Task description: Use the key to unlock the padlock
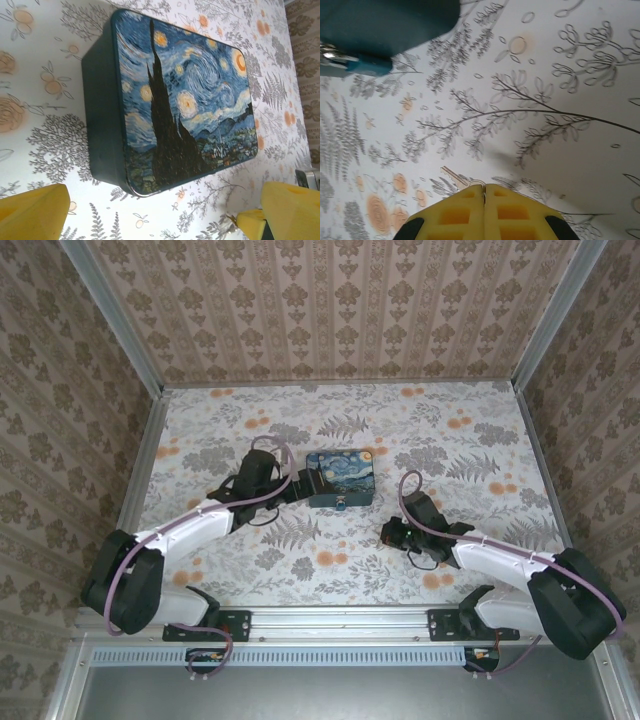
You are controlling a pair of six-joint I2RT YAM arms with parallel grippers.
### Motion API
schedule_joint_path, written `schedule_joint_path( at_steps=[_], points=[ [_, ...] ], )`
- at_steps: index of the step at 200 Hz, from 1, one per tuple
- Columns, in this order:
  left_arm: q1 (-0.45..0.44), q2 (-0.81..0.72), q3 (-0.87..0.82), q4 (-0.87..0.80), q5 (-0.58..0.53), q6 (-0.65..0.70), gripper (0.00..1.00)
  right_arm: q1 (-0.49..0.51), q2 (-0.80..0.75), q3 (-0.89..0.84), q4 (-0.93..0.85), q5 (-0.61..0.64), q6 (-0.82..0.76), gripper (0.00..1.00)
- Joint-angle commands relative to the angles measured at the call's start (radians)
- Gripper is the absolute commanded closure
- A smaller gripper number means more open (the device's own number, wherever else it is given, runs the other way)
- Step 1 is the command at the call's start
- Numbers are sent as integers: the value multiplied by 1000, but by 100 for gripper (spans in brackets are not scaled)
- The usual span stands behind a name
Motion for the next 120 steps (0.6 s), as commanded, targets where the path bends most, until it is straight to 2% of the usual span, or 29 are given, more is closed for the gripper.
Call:
schedule_joint_path(
  at_steps=[1, 58, 120],
  points=[
    [-14, 4, -21, 80, 57, -58, 0, -2, -25, 14, 76, -42, 64, 100],
    [-29, 93, -22, 295, 183, -207, 4, 26, 3, 121, 158, -16, 140, 100],
    [-60, 174, 52, 346, 222, -236, 20, 85, 101, 279, 170, 29, 141, 100]
  ],
)
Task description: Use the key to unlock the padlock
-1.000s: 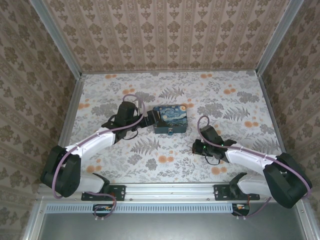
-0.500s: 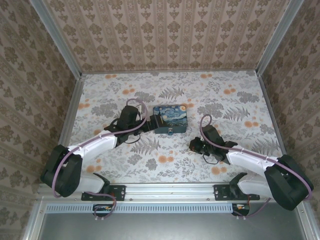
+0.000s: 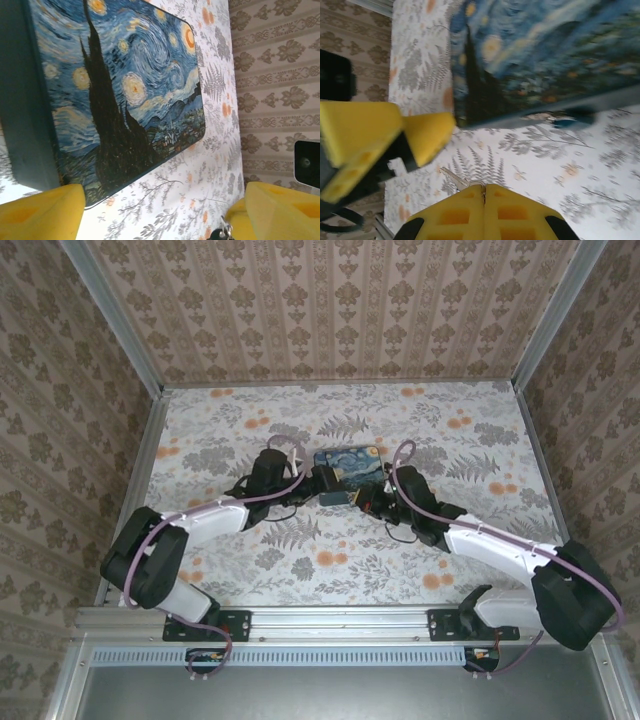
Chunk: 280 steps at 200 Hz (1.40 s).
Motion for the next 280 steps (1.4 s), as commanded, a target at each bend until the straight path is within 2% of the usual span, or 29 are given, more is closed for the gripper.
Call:
schedule_joint_path(
  at_steps=[1, 109, 211, 280],
  points=[
    [-16, 14, 45, 51, 37, -23, 20, 19, 42, 54, 25, 33, 14, 100],
    [-29, 4, 23, 58, 15, -21, 45, 47, 119, 97, 63, 43, 22, 100],
    [-41, 10, 34, 40, -5, -6, 57, 54, 131, 100, 87, 23, 27, 100],
    [-46, 30, 46, 30, -14, 1, 70, 56, 128, 88, 97, 19, 28, 100]
  ],
)
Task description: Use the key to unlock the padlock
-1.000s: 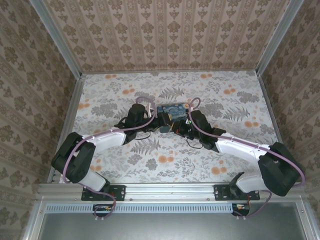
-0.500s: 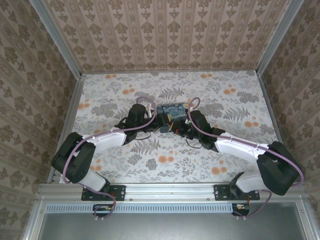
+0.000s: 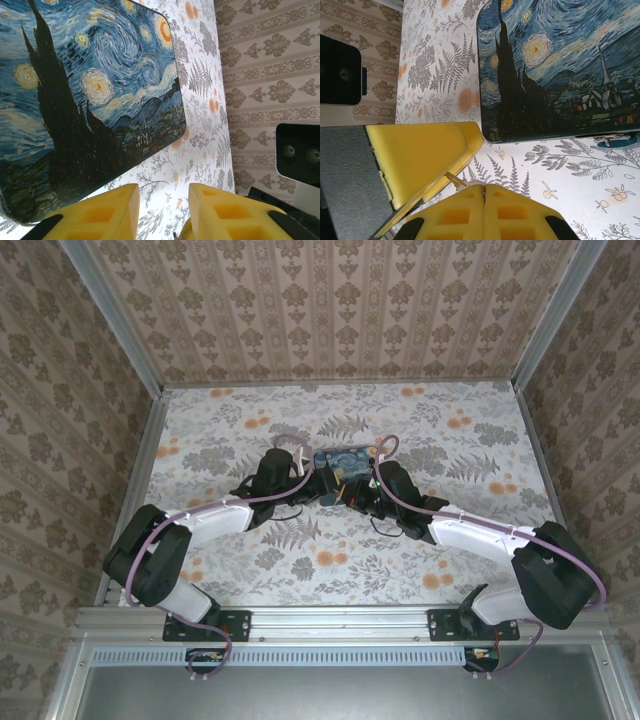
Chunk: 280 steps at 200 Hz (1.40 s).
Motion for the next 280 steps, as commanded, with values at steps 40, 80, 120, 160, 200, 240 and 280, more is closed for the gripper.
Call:
schedule_joint_path(
  at_steps=[40, 80, 120, 160, 200, 240, 280],
  points=[
    [-15, 29, 40, -5, -8, 20, 78, 7, 8, 9, 39, -4, 16, 100],
    [-18, 33, 45, -7, -13, 23, 86, 7, 9, 5, 43, -7, 18, 100],
    [-18, 35, 56, -19, -17, 35, 100, 7, 8, -12, 58, -12, 18, 100],
    [-4, 4, 95, -81, -20, 114, 100, -33, -50, -63, 67, -39, 6, 71],
    [35, -51, 155, -139, -9, 247, 100, -142, -126, -93, 98, -123, -2, 54],
    [68, -94, 211, -136, 36, 365, 100, -229, -92, -77, 305, -247, 46, 45],
    [77, -108, 231, -49, 67, 414, 100, -247, 62, -40, 623, -334, 169, 43]
  ],
)
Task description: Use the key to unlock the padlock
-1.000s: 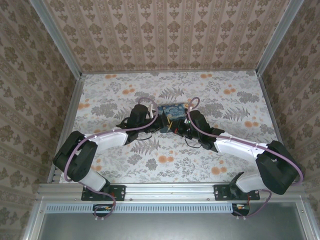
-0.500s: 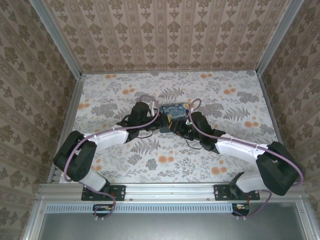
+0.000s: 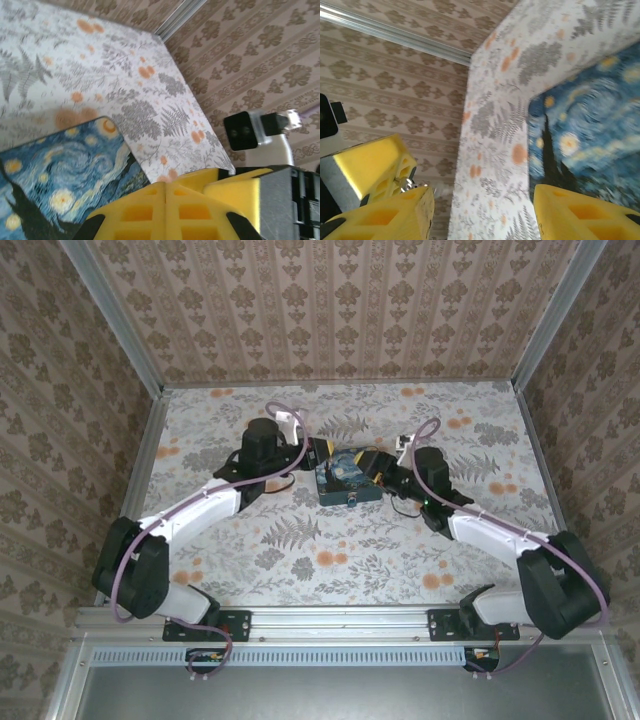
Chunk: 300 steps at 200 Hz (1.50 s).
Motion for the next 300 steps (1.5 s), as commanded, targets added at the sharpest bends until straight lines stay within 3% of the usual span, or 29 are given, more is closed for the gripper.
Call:
schedule_joint_path(
  at_steps=[1, 47, 95, 300],
  points=[
    [7, -22, 23, 62, 42, 71, 100, -5, 94, 40, 268, -94, 97, 43],
    [7, -10, 2, 206, 43, 12, 100, -4, 233, 68, 574, -122, 179, 45],
    [9, 9, -16, 281, 47, -38, 100, -1, 320, 67, 763, -128, 219, 49],
    [-2, 105, -37, 428, 103, -178, 100, 6, 307, 45, 755, -187, 168, 61]
  ],
)
